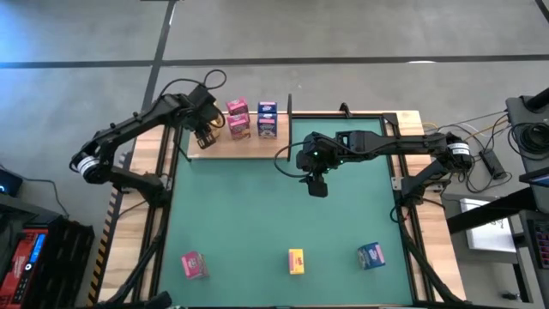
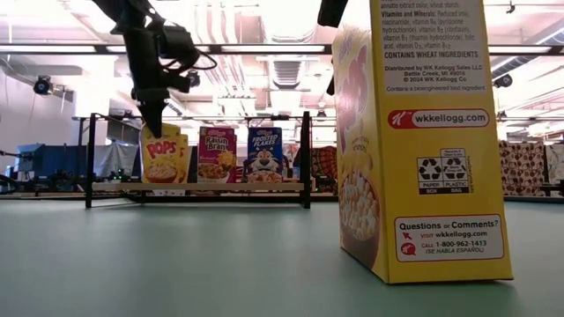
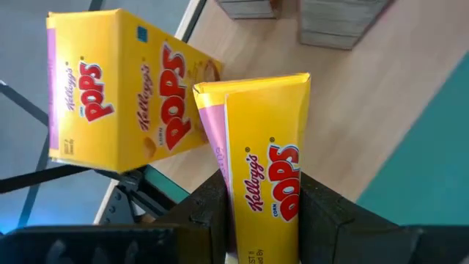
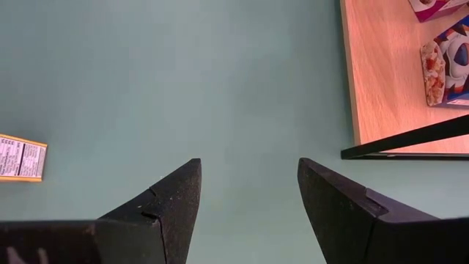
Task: Stack cereal on shelf
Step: Put the top yellow cereal box on the shelf aligned with the other yellow cereal box
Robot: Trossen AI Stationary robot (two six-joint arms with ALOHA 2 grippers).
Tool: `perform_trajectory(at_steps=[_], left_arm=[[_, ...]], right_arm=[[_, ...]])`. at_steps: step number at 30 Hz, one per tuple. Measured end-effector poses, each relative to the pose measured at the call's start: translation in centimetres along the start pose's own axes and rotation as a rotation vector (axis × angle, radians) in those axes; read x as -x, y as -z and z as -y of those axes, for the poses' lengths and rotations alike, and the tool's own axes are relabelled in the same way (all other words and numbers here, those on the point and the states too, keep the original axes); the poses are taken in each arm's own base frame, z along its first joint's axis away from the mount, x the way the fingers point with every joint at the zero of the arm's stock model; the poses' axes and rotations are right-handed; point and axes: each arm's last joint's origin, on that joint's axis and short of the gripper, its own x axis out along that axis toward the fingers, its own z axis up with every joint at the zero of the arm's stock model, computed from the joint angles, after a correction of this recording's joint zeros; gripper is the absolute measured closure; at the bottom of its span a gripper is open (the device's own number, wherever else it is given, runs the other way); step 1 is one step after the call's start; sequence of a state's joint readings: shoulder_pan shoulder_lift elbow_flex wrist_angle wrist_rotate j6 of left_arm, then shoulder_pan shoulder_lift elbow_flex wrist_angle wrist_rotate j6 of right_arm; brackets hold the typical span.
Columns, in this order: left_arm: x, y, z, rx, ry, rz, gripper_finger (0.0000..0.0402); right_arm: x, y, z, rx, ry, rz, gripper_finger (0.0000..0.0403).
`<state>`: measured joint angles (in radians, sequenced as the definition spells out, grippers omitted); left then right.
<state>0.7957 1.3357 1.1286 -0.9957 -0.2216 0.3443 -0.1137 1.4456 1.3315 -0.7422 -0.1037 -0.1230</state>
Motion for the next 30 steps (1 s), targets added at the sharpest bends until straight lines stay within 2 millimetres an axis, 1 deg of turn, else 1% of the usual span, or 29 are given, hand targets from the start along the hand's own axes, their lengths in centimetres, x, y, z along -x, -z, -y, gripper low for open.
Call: perform_trajectory(at_steps=[4, 10, 20, 25, 30], left_arm=[[-0.6, -0.3, -0.2, -0.028, -0.003, -0.013, 0.0303], [-0.6, -0.4, -0.2, -0.032, -0.012, 0.002, 0.0297], [-0.6, -0.3, -0.2, -0.056, -0.005, -0.006, 0.0235], [0.0, -0.1, -0.3, -0.096, -0.015, 0.016, 0.0224], [1.1, 0.2, -0.4, -0.096, -0.035, 0.055, 0.0223]], right_arm=[[0.0, 0.0, 0.0, 0.000, 0.000, 0.000, 0.0186], [0.0, 0.0, 0.0, 0.000, 0.000, 0.000, 0.0186], [0.0, 0.0, 0.0, 0.000, 0.000, 0.000, 0.0186], [0.0, 0.0, 0.0, 0.000, 0.000, 0.000, 0.0186], [0.0, 0.0, 0.0, 0.000, 0.000, 0.000, 0.0186]])
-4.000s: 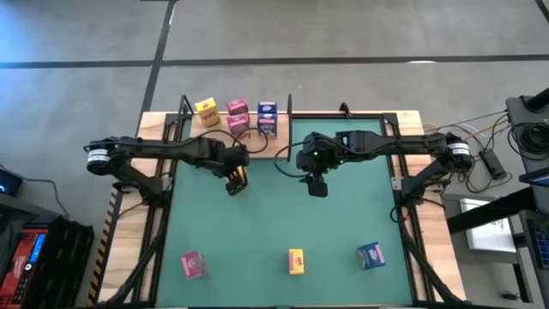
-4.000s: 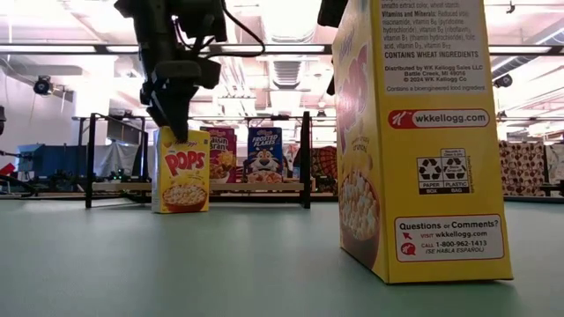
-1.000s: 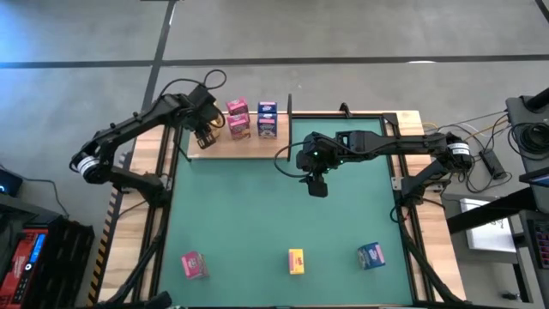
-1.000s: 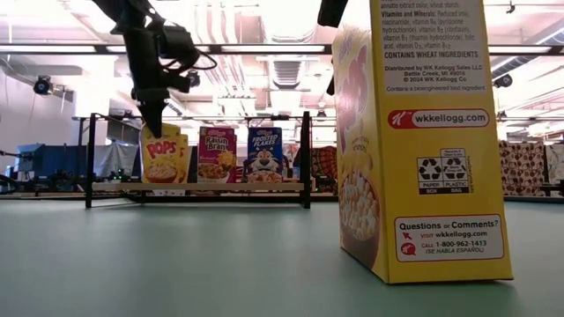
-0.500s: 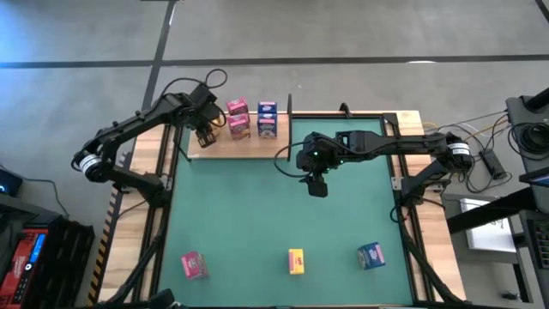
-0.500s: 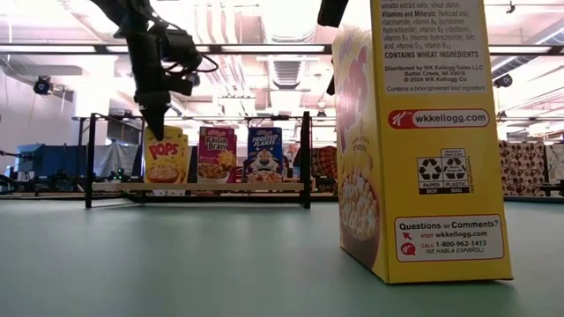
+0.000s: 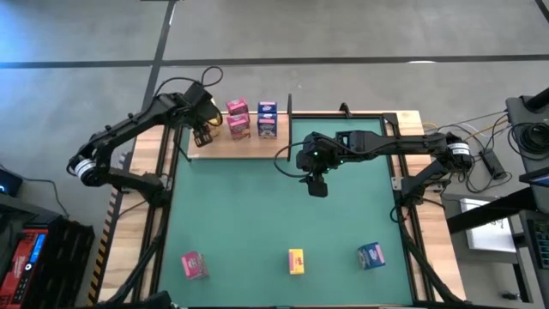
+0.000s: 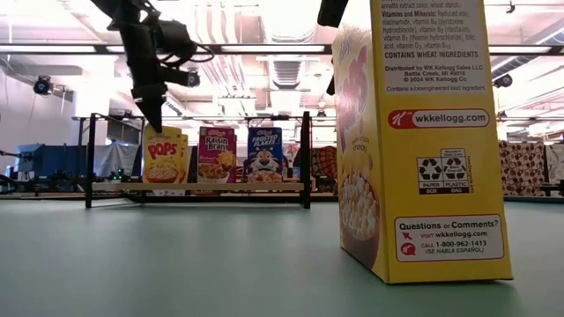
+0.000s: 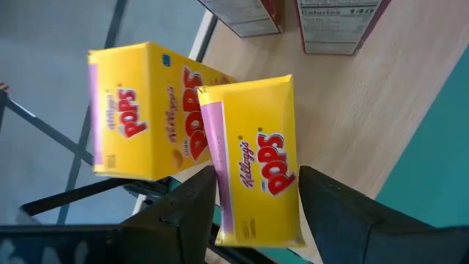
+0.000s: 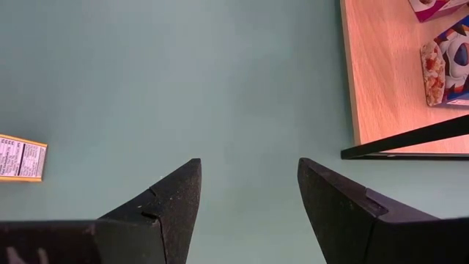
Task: Stack cereal on shelf
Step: Put the top yellow cereal box on the shelf aligned with the other yellow cereal box, then put the pink cereal box on the shelf aligned with the other pink cereal boxes
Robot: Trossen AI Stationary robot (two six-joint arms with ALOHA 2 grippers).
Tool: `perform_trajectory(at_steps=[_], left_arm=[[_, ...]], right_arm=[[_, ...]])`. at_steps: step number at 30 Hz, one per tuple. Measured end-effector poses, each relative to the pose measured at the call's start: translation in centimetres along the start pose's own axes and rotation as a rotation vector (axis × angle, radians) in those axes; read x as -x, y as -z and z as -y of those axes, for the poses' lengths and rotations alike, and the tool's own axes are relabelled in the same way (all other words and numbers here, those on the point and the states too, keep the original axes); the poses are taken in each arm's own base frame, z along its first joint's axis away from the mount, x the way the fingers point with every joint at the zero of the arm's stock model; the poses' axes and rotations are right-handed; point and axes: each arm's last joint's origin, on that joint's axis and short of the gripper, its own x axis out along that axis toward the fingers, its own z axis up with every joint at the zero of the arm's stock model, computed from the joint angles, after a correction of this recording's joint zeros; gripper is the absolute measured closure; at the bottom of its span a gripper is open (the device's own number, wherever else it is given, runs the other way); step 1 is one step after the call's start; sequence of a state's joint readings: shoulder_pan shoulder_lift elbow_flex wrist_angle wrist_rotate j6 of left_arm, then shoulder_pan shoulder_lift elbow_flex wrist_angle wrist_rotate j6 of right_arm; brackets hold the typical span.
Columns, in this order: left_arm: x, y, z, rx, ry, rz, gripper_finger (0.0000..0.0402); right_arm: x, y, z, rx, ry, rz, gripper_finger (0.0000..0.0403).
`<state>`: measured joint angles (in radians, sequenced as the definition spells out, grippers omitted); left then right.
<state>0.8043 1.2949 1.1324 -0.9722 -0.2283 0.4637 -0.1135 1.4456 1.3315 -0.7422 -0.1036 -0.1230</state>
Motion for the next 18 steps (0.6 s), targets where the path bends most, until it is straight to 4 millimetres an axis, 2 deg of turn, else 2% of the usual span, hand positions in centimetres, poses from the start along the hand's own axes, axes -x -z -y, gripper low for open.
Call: perform_trajectory(at_steps=[18], left_arm=[[2.5, 0.7, 0.0, -0.007, -0.053, 0.092, 0.0223]], right_arm=[[0.0, 0.0, 0.0, 0.000, 0.000, 0.000, 0.0186]])
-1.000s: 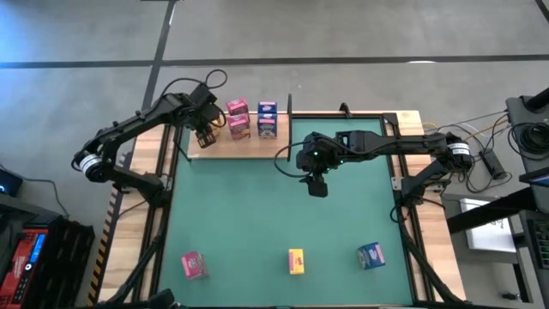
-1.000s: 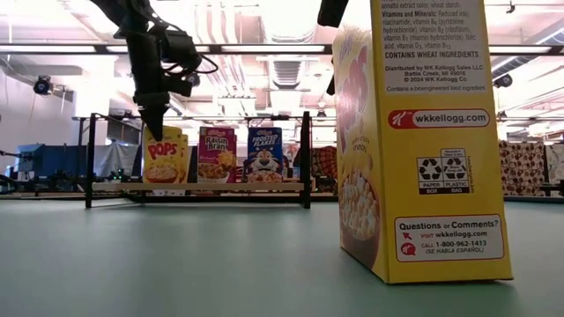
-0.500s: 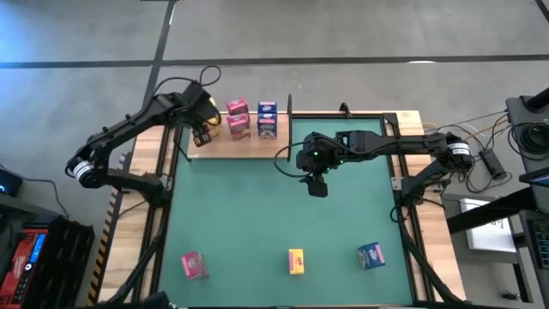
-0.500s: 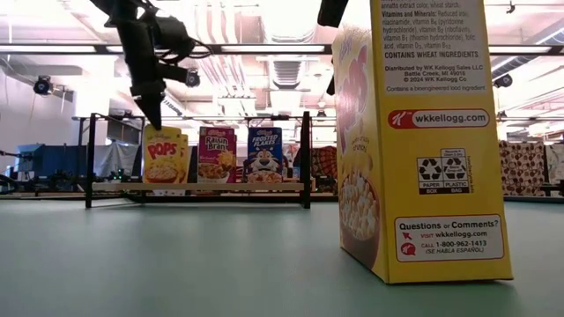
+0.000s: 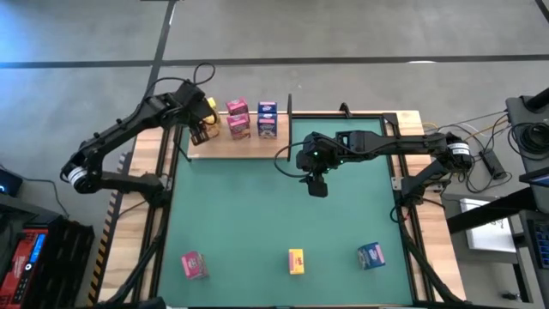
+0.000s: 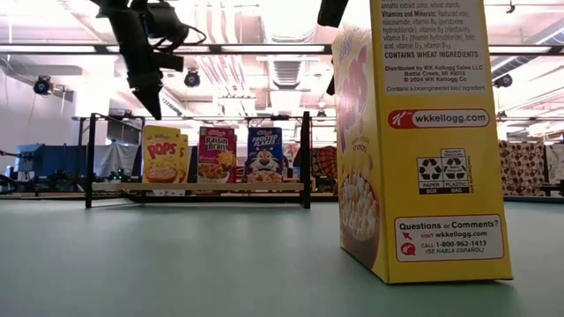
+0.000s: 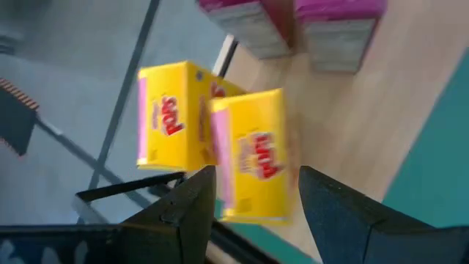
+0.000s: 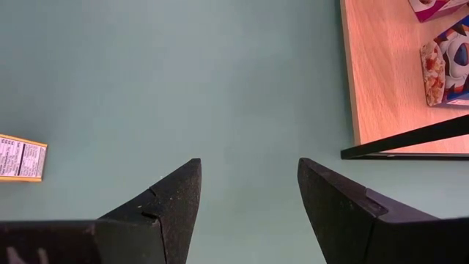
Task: Stack cereal on shelf
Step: Put the pink cereal box on the shelf aligned with the other pink cereal boxes
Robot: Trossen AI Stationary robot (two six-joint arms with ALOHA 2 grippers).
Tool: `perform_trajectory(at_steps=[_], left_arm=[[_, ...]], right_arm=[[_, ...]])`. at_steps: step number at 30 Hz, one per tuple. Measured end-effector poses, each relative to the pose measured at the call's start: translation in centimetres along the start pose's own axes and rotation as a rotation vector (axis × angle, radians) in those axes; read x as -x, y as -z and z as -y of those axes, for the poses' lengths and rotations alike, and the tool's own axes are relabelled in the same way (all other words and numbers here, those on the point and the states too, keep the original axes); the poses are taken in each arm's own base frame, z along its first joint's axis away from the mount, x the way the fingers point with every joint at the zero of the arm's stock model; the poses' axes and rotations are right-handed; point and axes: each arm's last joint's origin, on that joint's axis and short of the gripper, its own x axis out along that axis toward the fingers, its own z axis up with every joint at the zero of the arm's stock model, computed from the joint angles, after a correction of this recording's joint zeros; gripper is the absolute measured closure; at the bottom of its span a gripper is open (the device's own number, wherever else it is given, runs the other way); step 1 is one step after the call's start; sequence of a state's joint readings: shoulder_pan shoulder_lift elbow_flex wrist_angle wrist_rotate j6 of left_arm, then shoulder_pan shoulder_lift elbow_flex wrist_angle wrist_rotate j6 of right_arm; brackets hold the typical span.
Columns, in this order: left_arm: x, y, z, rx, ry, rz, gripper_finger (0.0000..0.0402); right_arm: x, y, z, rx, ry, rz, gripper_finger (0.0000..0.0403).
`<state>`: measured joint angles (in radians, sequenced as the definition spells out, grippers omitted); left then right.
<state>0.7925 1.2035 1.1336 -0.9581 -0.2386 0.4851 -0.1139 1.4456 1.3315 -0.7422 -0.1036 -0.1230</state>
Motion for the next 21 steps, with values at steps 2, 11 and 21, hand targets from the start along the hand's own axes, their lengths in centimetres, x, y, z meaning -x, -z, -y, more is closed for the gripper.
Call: perform_trajectory(at_steps=[2, 11, 21], left_arm=[[0.4, -0.1, 0.3, 0.012, 0.032, 0.031, 0.0223], [2.1, -1.7, 4.3, 0.085, 0.163, 0.132, 0.0223], [5.0, -4.1, 14.7, 0.000, 0.415, 0.354, 0.0223]], right_arm=[[0.0, 0.0, 0.0, 0.000, 0.000, 0.000, 0.0186], [0.0, 0.0, 0.0, 0.000, 0.000, 0.000, 0.0186], [0.0, 0.0, 0.0, 0.000, 0.000, 0.000, 0.0186]])
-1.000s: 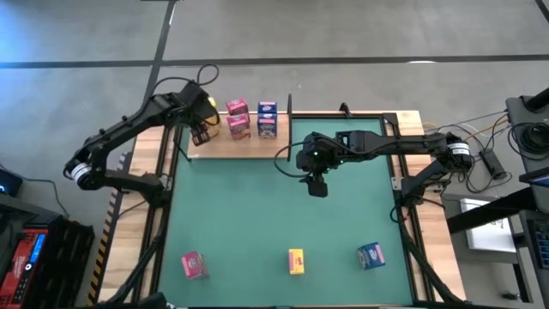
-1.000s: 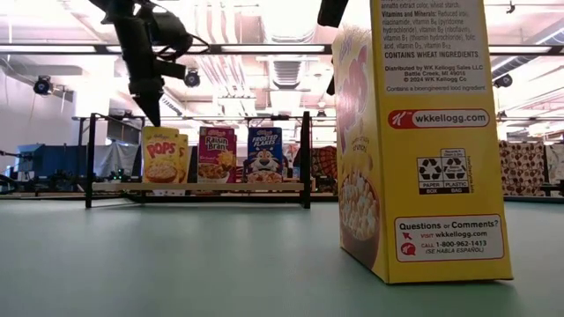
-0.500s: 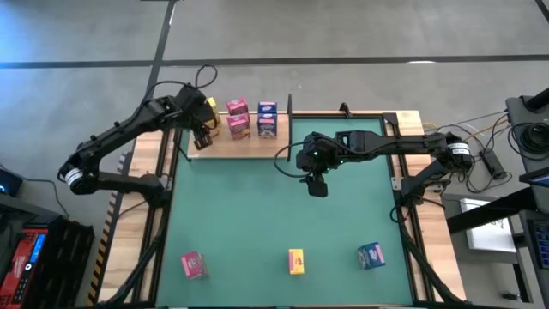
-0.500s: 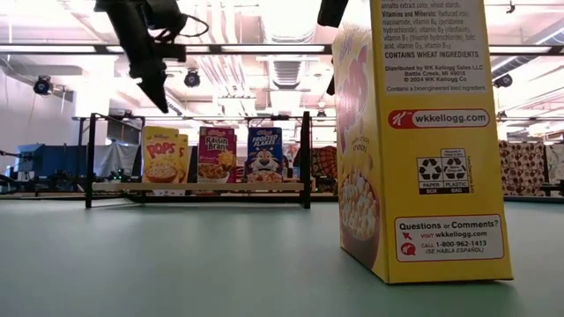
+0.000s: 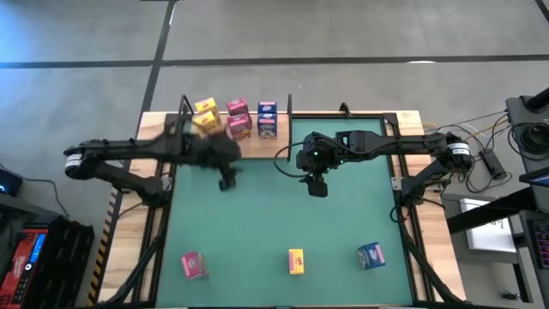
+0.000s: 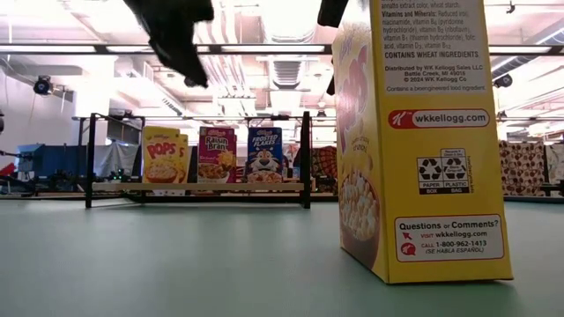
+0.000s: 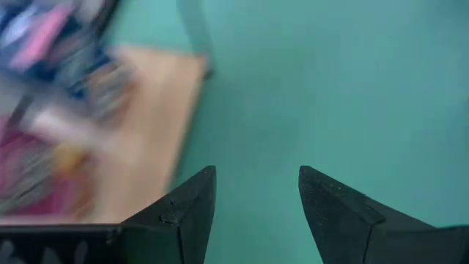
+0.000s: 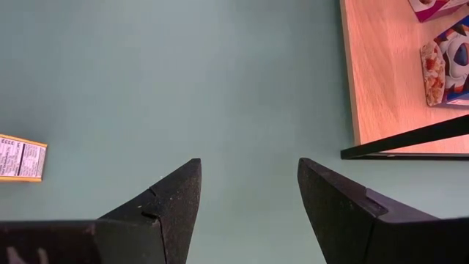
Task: Stack cereal on shelf
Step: Put the pink cereal box on the shelf aligned with the other pink cereal boxes
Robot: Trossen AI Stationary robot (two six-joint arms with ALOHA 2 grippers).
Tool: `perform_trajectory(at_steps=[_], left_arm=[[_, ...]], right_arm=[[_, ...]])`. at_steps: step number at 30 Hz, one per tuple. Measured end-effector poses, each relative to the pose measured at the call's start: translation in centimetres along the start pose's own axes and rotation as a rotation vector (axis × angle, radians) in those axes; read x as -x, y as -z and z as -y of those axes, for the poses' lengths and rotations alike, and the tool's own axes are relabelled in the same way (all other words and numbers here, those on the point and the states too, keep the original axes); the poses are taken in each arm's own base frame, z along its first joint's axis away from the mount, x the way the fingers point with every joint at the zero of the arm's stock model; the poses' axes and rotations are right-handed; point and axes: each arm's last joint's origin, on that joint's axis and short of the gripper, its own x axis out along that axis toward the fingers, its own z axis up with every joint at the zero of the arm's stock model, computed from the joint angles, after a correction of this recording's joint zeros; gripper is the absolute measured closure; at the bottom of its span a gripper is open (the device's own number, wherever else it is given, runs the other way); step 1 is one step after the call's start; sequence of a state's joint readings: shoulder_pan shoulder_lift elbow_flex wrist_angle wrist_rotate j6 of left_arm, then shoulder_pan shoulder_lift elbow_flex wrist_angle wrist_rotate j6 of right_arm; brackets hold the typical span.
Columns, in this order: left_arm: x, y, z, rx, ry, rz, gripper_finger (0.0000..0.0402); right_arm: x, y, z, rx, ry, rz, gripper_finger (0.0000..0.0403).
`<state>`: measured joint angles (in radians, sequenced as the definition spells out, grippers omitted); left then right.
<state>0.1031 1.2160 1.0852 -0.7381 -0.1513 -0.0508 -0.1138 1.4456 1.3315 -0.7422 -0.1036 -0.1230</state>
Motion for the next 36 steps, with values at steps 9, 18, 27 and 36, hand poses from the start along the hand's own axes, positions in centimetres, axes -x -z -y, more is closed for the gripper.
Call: perform_trajectory(at_steps=[9, 18, 27, 36], left_arm=[[-1.1, 0.9, 7.0, -0.076, 0.019, 0.056, 0.0223], [-1.1, 4.3, 10.2, -0.112, 0.267, -0.140, 0.0223], [-0.3, 4.1, 11.0, 0.338, 0.288, -0.209, 0.0223], [0.9, 5.7, 11.9, 0.759, 0.174, -0.381, 0.0223]], right_arm=[[0.0, 0.0, 0.0, 0.000, 0.000, 0.000, 0.0186], [0.0, 0.0, 0.0, 0.000, 0.000, 0.000, 0.0186], [0.0, 0.0, 0.0, 0.000, 0.000, 0.000, 0.0186], [0.0, 0.0, 0.0, 0.000, 0.000, 0.000, 0.0186]])
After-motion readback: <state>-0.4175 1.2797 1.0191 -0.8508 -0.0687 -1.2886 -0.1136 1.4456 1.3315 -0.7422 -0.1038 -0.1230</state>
